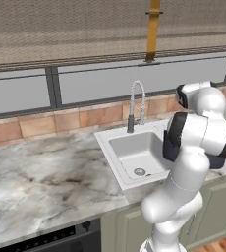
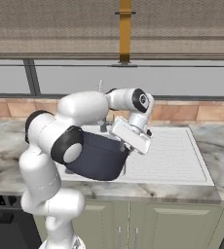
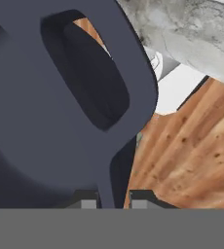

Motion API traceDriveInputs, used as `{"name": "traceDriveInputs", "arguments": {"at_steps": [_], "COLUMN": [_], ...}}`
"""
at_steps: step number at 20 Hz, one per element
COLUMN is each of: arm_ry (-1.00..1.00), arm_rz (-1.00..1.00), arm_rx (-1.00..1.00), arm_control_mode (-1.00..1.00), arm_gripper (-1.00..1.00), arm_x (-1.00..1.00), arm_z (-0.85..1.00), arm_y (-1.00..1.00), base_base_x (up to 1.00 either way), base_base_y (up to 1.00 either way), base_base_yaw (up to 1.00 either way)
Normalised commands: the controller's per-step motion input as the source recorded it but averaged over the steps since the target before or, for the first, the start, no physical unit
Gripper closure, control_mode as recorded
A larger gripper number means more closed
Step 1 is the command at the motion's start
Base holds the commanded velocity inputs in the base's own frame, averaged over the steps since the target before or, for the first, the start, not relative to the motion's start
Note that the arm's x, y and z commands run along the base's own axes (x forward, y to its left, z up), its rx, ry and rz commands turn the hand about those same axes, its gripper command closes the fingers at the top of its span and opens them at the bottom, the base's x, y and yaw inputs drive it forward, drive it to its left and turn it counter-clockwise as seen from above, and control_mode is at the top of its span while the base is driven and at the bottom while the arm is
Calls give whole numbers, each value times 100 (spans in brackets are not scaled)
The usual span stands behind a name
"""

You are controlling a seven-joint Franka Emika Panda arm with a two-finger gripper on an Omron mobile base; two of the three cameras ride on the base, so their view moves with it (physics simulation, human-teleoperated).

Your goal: Pick the pot and pot and place them in the sink. Then turn on the water.

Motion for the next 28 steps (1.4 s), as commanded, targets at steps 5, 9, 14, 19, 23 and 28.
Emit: {"name": "traceDriveInputs", "arguments": {"at_steps": [5,9,14,19,23,28], "arm_ry": [0,0,0,-4,-8,-3], "arm_rz": [14,9,0,-7,-24,-27], "arm_rx": [0,0,-2,-2,0,0], "arm_control_mode": [-100,-100,-100,-100,-100,-100], "arm_gripper": [100,100,100,100,100,100], "arm_x": [-45,-14,9,38,34,10], "arm_z": [-9,-4,-2,0,0,0], "arm_y": [0,0,10,5,0,0], "base_base_x": [0,0,0,0,0,0], "base_base_y": [0,0,0,0,0,0], "base_base_yaw": [0,0,0,0,0,0]}}
